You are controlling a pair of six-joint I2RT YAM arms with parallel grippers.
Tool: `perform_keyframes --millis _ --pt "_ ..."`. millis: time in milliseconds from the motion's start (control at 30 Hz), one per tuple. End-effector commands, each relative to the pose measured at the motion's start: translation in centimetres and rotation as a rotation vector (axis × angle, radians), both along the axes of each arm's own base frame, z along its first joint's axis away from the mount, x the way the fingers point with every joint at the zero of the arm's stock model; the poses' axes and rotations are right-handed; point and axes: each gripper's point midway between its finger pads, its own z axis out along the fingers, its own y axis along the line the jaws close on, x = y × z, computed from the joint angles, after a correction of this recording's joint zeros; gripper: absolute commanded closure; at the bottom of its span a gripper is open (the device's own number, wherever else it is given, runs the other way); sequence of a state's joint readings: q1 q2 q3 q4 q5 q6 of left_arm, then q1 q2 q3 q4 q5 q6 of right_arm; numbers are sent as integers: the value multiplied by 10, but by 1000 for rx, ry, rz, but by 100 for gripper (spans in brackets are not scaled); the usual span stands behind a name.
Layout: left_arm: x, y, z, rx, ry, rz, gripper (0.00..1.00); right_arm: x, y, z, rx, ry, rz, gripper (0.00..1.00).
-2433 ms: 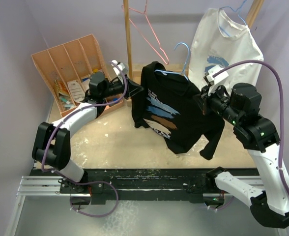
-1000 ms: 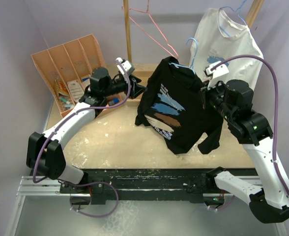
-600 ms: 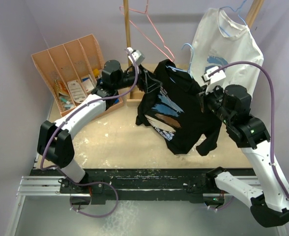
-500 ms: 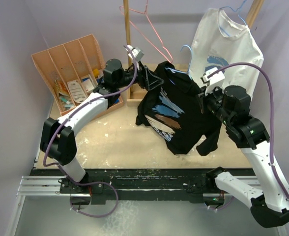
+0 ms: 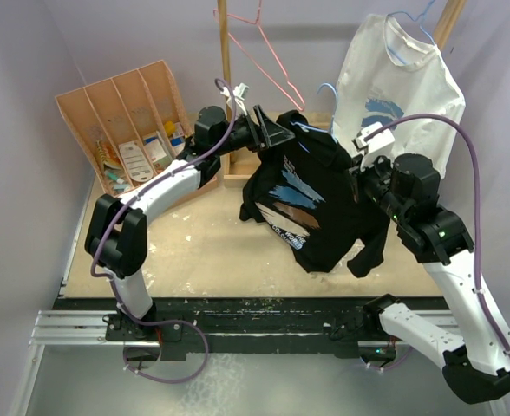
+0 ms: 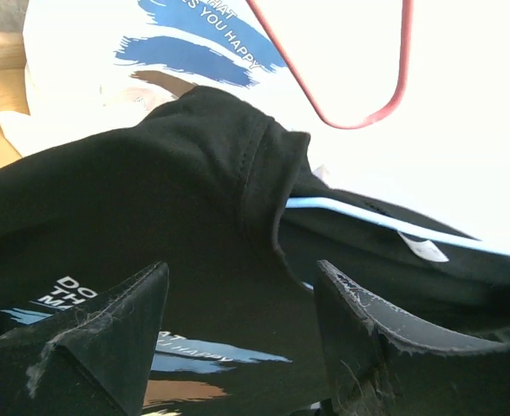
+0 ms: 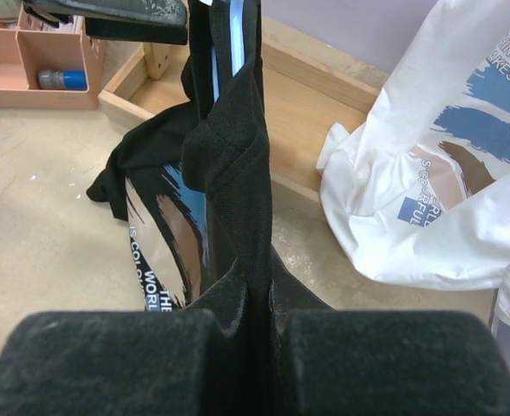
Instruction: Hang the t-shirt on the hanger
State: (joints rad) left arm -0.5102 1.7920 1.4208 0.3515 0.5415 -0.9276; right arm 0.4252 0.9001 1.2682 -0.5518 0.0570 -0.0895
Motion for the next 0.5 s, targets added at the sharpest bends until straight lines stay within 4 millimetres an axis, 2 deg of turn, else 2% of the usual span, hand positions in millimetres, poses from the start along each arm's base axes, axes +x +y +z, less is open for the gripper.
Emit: perform_keyframes --millis 0,167,367,400,467 --pt "6 0 39 -130 33 22 29 6 5 24 34 -99 16 100" --pt "10 0 35 -141 76 40 29 9 9 17 35 -89 33 100" --pt "23 -4 30 -127 89 64 29 8 15 18 45 -97 68 100" --pt "26 -5 31 -128 89 64 30 8 16 18 45 -96 71 100" --pt "29 -8 29 -125 95 62 39 7 15 17 43 -95 72 100"
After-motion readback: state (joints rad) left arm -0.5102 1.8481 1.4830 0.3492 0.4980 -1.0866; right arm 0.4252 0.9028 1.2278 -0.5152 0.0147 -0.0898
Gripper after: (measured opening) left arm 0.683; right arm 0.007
